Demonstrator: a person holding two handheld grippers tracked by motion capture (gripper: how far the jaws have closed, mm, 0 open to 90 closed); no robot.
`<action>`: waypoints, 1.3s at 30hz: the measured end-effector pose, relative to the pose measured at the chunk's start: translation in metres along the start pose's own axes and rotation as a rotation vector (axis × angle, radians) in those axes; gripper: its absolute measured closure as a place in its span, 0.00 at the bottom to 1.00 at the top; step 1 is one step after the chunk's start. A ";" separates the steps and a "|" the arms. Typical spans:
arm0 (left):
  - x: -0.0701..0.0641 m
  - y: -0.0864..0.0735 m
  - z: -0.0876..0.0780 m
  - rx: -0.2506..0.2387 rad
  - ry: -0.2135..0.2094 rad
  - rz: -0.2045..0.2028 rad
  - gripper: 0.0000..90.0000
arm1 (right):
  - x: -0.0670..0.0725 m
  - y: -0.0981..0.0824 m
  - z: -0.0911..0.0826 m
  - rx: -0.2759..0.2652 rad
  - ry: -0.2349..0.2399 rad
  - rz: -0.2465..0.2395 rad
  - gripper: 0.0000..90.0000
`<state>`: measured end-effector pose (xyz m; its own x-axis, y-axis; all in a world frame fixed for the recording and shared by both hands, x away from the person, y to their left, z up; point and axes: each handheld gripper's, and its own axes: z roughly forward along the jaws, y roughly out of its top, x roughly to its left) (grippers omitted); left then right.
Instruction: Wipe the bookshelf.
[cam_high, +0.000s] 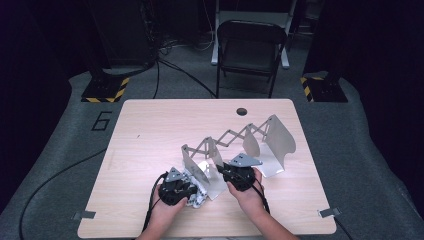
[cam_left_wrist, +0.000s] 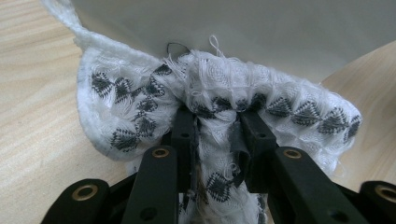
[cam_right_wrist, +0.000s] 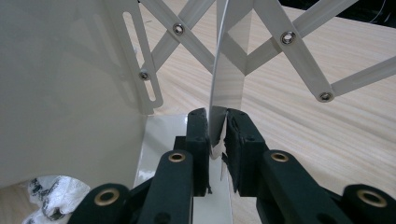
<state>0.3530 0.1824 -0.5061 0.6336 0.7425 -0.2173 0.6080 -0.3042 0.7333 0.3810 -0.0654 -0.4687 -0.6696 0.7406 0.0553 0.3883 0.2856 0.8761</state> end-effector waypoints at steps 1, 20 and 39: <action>0.005 0.002 0.000 0.003 0.021 0.014 0.79 | -0.001 0.000 0.000 0.004 0.001 0.001 0.89; 0.035 0.023 -0.048 -0.198 0.139 -0.060 0.79 | 0.008 0.000 0.001 0.009 0.045 -0.016 0.85; -0.002 0.036 -0.086 -0.289 0.050 0.029 0.79 | 0.008 0.013 -0.013 -0.058 0.050 -0.022 0.64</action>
<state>0.3323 0.2212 -0.4241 0.6199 0.7667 -0.1669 0.4243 -0.1486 0.8933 0.3726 -0.0640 -0.4509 -0.7087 0.7031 0.0584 0.3370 0.2647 0.9035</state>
